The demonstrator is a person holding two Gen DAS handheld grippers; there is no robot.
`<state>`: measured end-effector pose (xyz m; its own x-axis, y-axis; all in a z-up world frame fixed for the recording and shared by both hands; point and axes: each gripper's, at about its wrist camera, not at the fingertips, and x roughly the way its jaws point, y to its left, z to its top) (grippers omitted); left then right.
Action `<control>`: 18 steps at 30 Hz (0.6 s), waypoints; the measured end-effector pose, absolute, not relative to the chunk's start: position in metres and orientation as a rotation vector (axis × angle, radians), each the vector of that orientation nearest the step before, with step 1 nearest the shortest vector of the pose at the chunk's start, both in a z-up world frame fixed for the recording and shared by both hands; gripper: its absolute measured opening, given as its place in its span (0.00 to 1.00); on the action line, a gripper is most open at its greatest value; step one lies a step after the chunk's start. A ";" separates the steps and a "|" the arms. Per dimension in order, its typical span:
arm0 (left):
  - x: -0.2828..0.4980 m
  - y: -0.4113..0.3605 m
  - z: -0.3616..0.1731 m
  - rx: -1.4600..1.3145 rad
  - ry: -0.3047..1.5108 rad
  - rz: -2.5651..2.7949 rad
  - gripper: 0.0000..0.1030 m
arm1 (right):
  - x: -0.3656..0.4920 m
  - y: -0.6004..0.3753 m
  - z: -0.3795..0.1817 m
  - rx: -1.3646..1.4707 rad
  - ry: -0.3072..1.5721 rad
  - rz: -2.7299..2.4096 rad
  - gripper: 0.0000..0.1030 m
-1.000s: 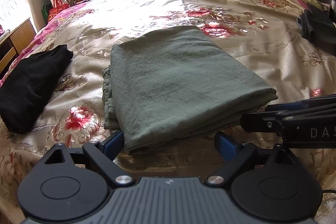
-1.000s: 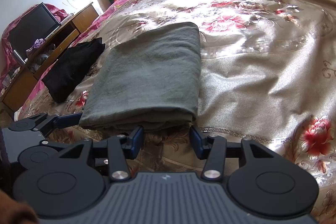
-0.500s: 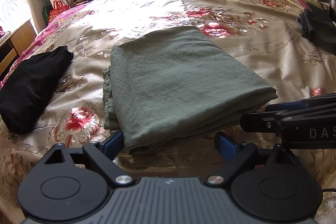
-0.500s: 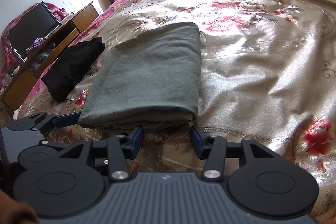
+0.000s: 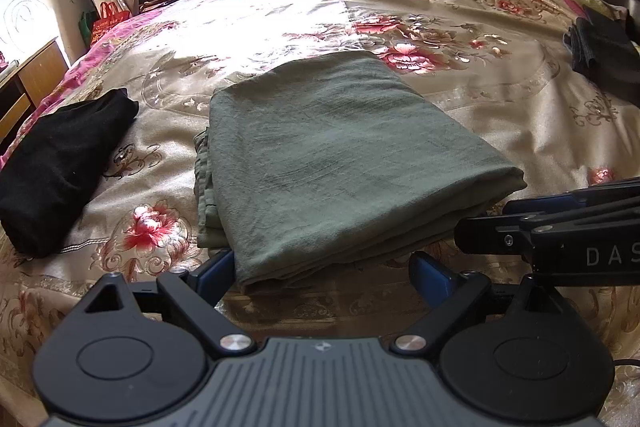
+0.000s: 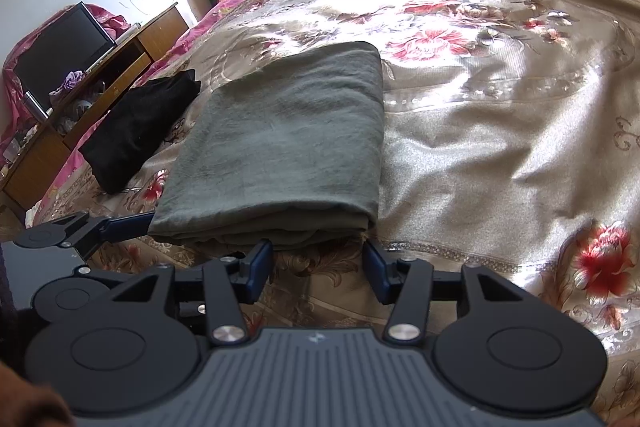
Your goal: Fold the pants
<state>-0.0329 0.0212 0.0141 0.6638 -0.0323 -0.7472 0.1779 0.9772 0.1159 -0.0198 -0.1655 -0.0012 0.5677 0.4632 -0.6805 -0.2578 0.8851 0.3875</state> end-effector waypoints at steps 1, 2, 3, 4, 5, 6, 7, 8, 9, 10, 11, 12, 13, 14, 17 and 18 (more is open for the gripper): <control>-0.033 0.021 0.014 0.184 0.837 -0.119 1.00 | -0.020 -0.166 -0.001 0.257 0.870 0.429 0.50; -0.033 0.021 0.014 0.183 0.837 -0.119 1.00 | -0.020 -0.165 -0.001 0.257 0.870 0.429 0.50; -0.033 0.022 0.014 0.183 0.837 -0.119 1.00 | -0.020 -0.165 -0.001 0.257 0.870 0.429 0.50; -0.033 0.021 0.014 0.184 0.837 -0.119 1.00 | -0.020 -0.166 -0.001 0.257 0.870 0.429 0.50; -0.033 0.022 0.014 0.184 0.836 -0.119 1.00 | -0.020 -0.165 -0.001 0.257 0.870 0.429 0.50; -0.033 0.022 0.014 0.184 0.836 -0.119 1.00 | -0.020 -0.165 -0.001 0.256 0.870 0.429 0.50; -0.033 0.022 0.014 0.184 0.835 -0.119 1.00 | -0.020 -0.165 -0.001 0.256 0.870 0.430 0.51; -0.033 0.022 0.014 0.185 0.835 -0.118 1.00 | -0.020 -0.166 -0.001 0.255 0.870 0.433 0.52; -0.033 0.022 0.014 0.185 0.834 -0.118 1.00 | -0.021 -0.165 -0.001 0.252 0.869 0.435 0.53; -0.034 0.022 0.014 0.185 0.834 -0.118 1.00 | -0.021 -0.165 0.000 0.249 0.869 0.435 0.53; -0.034 0.022 0.014 0.185 0.833 -0.117 1.00 | -0.021 -0.165 0.000 0.245 0.868 0.436 0.53; -0.034 0.022 0.014 0.185 0.834 -0.118 1.00 | -0.022 -0.164 0.000 0.243 0.868 0.436 0.53; -0.034 0.022 0.014 0.186 0.834 -0.118 1.00 | -0.022 -0.165 0.000 0.243 0.868 0.436 0.53; -0.034 0.022 0.014 0.186 0.833 -0.117 1.00 | -0.022 -0.165 0.000 0.244 0.868 0.437 0.53; -0.034 0.022 0.015 0.188 0.831 -0.116 1.00 | -0.022 -0.165 0.000 0.243 0.867 0.437 0.53; -0.034 0.022 0.015 0.188 0.831 -0.116 1.00 | -0.022 -0.165 0.000 0.242 0.868 0.437 0.53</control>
<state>-0.0344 0.0220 0.0152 0.6690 -0.0292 -0.7427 0.1761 0.9770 0.1202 -0.0215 -0.1646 0.0002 0.5664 0.4638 -0.6812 -0.2709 0.8855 0.3775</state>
